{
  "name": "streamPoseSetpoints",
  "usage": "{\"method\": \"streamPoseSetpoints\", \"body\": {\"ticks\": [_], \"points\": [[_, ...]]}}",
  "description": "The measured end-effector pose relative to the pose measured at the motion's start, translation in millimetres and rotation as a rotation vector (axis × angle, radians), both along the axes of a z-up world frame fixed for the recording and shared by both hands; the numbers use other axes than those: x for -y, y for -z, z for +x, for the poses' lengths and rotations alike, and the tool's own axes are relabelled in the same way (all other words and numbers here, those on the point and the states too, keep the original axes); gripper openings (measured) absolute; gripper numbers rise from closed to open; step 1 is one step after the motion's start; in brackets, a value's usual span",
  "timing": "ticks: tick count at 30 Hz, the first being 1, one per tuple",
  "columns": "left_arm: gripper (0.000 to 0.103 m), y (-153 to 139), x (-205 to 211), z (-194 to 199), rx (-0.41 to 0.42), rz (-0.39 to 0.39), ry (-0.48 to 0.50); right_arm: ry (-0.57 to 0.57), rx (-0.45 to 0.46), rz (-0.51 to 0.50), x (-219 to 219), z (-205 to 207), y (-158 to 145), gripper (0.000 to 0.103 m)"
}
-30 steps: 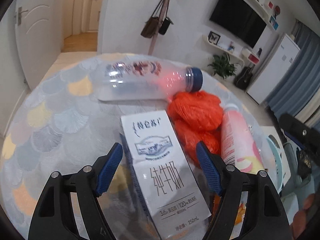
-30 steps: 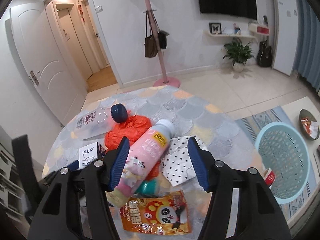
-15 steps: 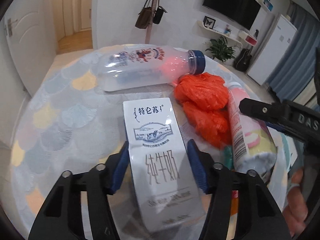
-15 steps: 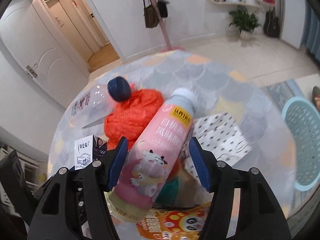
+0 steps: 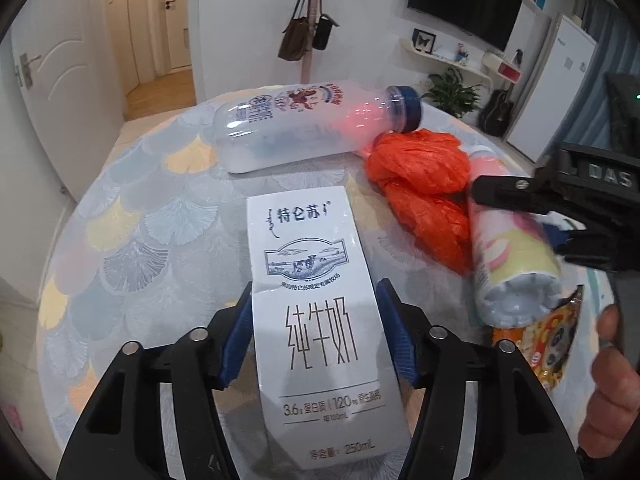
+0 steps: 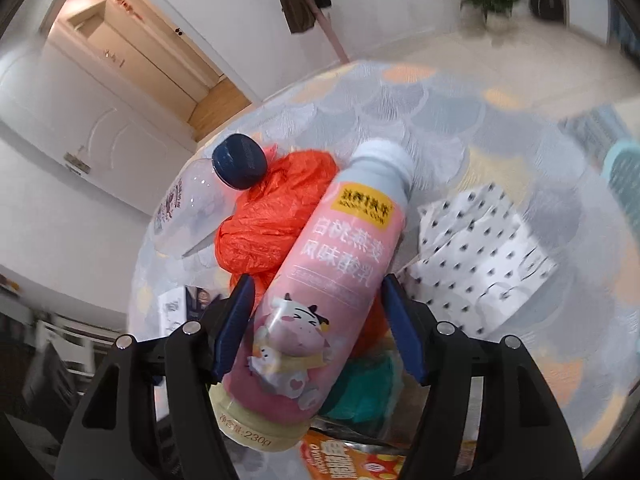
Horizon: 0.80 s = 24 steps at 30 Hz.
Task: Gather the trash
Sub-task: 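Grasp the white carton with the left tool while the right tool grasps the pink bottle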
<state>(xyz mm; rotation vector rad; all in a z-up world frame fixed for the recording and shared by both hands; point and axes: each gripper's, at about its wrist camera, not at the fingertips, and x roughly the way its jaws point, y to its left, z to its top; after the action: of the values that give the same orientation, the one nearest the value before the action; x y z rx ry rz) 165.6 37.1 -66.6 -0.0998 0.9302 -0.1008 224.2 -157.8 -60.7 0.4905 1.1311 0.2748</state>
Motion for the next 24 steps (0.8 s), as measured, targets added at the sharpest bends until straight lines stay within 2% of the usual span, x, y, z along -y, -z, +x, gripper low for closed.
{"method": "streamPoseSetpoints", "body": {"ticks": [2, 4, 6, 10, 14, 20, 24], "points": [[0.053, -2, -2, -4, 0.011, -0.019, 0.004, 0.003, 0.009, -0.011, -1, -3, -1, 0.060], [0.052, -5, -6, -8, 0.028, -0.038, 0.001, 0.012, 0.042, -0.048, -2, -10, -6, 0.056], [0.052, -8, -8, -13, 0.046, -0.051, -0.001, 0.027, 0.063, -0.043, 1, -18, -9, 0.052], [0.052, -21, -14, -26, 0.109, -0.100, 0.011, 0.043, 0.147, -0.051, 10, -37, -29, 0.046], [0.051, -37, -1, -30, 0.144, -0.122, 0.037, 0.021, 0.142, -0.014, 19, -46, -43, 0.046], [0.052, -54, 13, -40, 0.188, -0.133, 0.071, -0.030, 0.214, -0.085, 20, -58, -64, 0.046], [0.052, -62, 16, -44, 0.212, -0.116, 0.081, -0.111, 0.227, -0.211, 12, -74, -58, 0.046]]}}
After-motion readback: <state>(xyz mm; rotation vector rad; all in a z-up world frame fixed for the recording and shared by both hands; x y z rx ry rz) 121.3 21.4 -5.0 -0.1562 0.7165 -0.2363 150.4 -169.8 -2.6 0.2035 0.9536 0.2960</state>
